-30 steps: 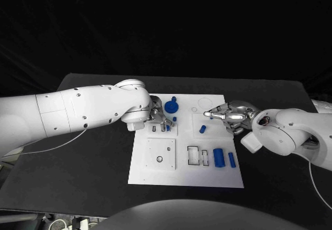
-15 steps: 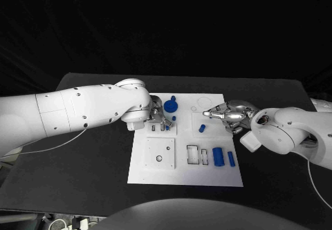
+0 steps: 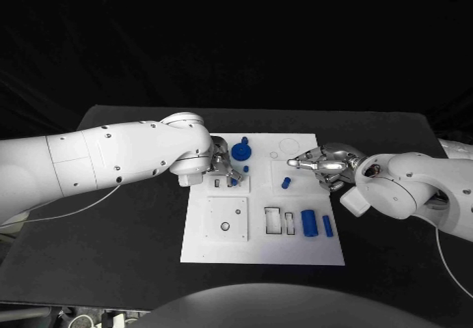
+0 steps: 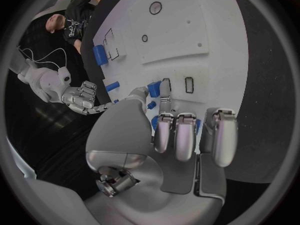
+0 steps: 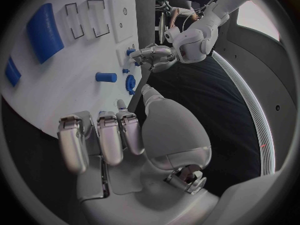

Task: Assemble the parts on the task board

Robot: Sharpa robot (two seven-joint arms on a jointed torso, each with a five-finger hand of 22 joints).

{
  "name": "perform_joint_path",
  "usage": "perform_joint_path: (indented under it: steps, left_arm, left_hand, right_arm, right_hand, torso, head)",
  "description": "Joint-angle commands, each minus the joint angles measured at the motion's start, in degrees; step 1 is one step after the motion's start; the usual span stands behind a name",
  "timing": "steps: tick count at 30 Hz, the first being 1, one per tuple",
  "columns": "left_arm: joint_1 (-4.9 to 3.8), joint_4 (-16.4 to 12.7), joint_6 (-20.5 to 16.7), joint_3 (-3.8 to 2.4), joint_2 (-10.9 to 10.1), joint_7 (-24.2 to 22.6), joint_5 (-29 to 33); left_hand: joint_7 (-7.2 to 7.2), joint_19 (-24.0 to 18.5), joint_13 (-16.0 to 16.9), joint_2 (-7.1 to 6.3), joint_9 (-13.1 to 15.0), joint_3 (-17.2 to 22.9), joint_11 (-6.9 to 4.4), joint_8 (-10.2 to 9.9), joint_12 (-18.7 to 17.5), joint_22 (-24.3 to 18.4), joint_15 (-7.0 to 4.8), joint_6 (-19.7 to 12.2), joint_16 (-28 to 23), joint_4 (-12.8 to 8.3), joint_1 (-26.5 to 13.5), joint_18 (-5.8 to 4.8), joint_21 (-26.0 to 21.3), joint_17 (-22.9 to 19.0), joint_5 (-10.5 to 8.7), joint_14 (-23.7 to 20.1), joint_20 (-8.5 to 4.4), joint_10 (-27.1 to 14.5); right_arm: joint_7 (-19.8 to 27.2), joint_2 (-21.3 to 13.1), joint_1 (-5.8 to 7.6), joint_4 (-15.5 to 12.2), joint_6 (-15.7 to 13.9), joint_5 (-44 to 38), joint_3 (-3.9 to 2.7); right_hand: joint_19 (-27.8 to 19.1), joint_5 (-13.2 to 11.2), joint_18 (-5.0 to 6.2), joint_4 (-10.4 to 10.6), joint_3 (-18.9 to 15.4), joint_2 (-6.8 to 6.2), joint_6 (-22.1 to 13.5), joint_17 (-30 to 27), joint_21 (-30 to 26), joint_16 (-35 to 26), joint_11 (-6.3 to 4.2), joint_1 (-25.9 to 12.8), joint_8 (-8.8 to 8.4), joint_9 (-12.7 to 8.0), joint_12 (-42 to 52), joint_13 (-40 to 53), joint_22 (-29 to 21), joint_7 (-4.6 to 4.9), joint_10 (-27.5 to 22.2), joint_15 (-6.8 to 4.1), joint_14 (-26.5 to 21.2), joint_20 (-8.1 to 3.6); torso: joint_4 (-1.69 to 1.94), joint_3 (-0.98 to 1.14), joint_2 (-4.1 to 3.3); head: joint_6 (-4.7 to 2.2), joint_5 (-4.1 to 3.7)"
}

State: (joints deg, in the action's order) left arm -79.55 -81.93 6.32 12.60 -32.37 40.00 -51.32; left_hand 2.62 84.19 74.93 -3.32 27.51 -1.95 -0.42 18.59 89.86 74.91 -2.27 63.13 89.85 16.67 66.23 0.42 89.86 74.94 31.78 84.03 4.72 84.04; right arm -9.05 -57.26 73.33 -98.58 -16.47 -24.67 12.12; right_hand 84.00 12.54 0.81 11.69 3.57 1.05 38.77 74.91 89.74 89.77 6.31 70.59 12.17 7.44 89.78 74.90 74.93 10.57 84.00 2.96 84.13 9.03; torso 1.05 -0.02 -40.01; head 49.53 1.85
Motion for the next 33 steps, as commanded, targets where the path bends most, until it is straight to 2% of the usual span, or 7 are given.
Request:
perform_joint_path:
  steps: [1, 8, 13, 17, 22, 26, 33]
  left_arm:
    - [0.01, 0.11, 1.02, -0.03, 0.27, 3.91, 0.07]
    - [0.01, 0.15, 0.96, -0.03, 0.26, 3.03, 0.22]
    - [0.01, 0.05, 0.34, -0.03, 0.15, 2.29, 0.26]
    - [0.01, -0.26, 0.03, -0.04, -0.26, 2.15, 0.27]
    - [-0.01, -0.95, -0.03, -0.08, -1.17, 2.33, 0.28]
    - [-0.22, -1.97, 0.35, -0.16, -2.34, 2.81, 0.28]
    - [-1.51, -3.84, 1.38, -0.23, -4.06, 4.02, 0.80]
  left_hand:
    - [-0.43, 5.81, 15.07, 0.27, 0.44, 0.57, -0.42, -0.33, 0.14, 15.09, -0.52, -0.25, 0.15, 0.07, 1.27, -0.42, 0.14, 15.06, 0.36, 5.97, -0.43, 5.96]
    - [-0.69, 5.81, 15.07, 0.80, 1.98, 2.00, -0.66, -0.32, 0.14, 15.09, -0.74, -0.49, 0.15, -0.07, 4.82, -0.42, 0.14, 15.06, 1.17, 5.97, -0.60, 5.96]
    - [-0.89, 5.81, 15.07, 0.08, 3.51, 3.41, -0.87, -0.17, 0.14, 15.09, -0.96, -0.58, 0.15, -0.14, 8.52, -0.42, 0.14, 15.06, 6.36, 5.97, -0.80, 5.96]
    - [-0.97, 5.81, 15.07, -0.14, 4.38, 4.10, -0.95, -0.06, 0.14, 15.09, -1.01, -0.59, 0.15, -0.15, 10.00, -0.42, 0.14, 15.06, 8.07, 5.97, -0.89, 5.96]
    - [-1.00, 5.81, 15.07, -0.32, 4.81, 4.33, -0.98, 0.02, 0.14, 15.09, -1.04, -0.53, 0.15, -0.14, 10.54, -0.42, 0.14, 15.06, 8.70, 5.97, -0.92, 5.96]
    - [-1.08, 5.81, 15.07, -0.46, 5.16, 4.48, -1.04, 0.16, 0.14, 15.09, -1.08, -0.38, 0.15, -0.17, 10.98, -0.42, 0.14, 15.06, 8.88, 5.97, -0.95, 5.96]
    - [-0.99, 5.81, 15.07, -0.32, 5.42, 4.47, -1.01, 0.21, 0.14, 15.09, -1.10, -0.29, 0.15, 0.09, 10.65, -0.42, 0.14, 15.06, 8.85, 5.97, -0.98, 5.96]
  right_arm:
    - [-0.15, -0.05, -0.07, -0.03, 0.73, -0.39, 0.02]
    - [-0.17, -0.10, -0.09, 0.07, 0.59, -0.40, 0.02]
    - [-0.27, -0.21, -0.11, 0.16, 0.50, -0.48, 0.03]
    - [-0.34, -0.33, -0.17, 0.24, 0.42, -0.53, 0.05]
    - [-0.42, -0.39, -0.45, 0.50, 0.40, -0.55, 0.06]
    - [-0.54, -0.20, -0.87, 0.88, 0.47, -0.54, 0.07]
    - [-0.74, 0.10, -1.22, 1.23, 0.59, -0.51, 0.07]
  right_hand:
    - [6.00, 0.30, -0.81, -0.05, -0.23, 0.60, 0.01, 15.09, 0.26, 0.23, 0.05, 0.16, 0.36, 0.09, 0.22, 15.10, 15.07, 0.16, 6.00, 0.31, 5.87, 0.50]
    - [6.00, 0.29, -0.81, -0.02, -0.25, 0.77, 0.18, 15.09, 0.26, 0.23, 0.04, 0.16, 0.50, 0.14, 0.22, 15.10, 15.07, 0.13, 6.00, 0.29, 5.87, 0.49]
    - [6.00, 0.31, -0.81, -0.01, -0.23, 0.87, 0.25, 15.09, 0.26, 0.23, 0.05, 0.18, 0.56, 0.16, 0.22, 15.10, 15.07, 0.12, 6.00, 0.29, 5.87, 0.48]
    - [6.00, 0.32, -0.81, -0.01, -0.23, 0.93, 0.30, 15.09, 0.26, 0.23, 0.07, 0.19, 0.59, 0.17, 0.22, 15.10, 15.07, 0.11, 6.00, 0.29, 5.87, 0.48]
    - [6.00, 0.32, -0.81, -0.01, -0.22, 0.97, 0.34, 15.09, 0.26, 0.23, 0.10, 0.20, 0.62, 0.18, 0.22, 15.10, 15.07, 0.11, 6.00, 0.29, 5.87, 0.49]
    - [6.00, 0.32, -0.81, -0.01, -0.23, 0.99, 0.37, 15.09, 0.26, 0.23, 0.11, 0.21, 0.63, 0.18, 0.22, 15.10, 15.07, 0.12, 6.00, 0.29, 5.87, 0.49]
    - [6.00, 0.33, -0.81, -0.01, -0.23, 1.03, 0.40, 15.09, 0.26, 0.23, 0.15, 0.21, 0.64, 0.19, 0.22, 15.10, 15.07, 0.13, 6.00, 0.30, 5.87, 0.49]
  torso:
    - [0.05, 0.01, -0.05]
    - [0.00, 0.02, 0.00]
    - [0.03, -0.01, -0.03]
    - [0.00, 0.01, -0.02]
    - [0.07, 0.04, 0.13]
    - [0.04, 0.08, 0.11]
    - [0.04, 0.09, 0.02]
  head:
    - [0.07, -0.02]
    - [0.11, 0.02]
    - [0.07, -0.07]
    - [0.12, -0.03]
    - [0.20, 0.02]
    - [-0.01, 0.44]
    - [-0.01, 0.65]
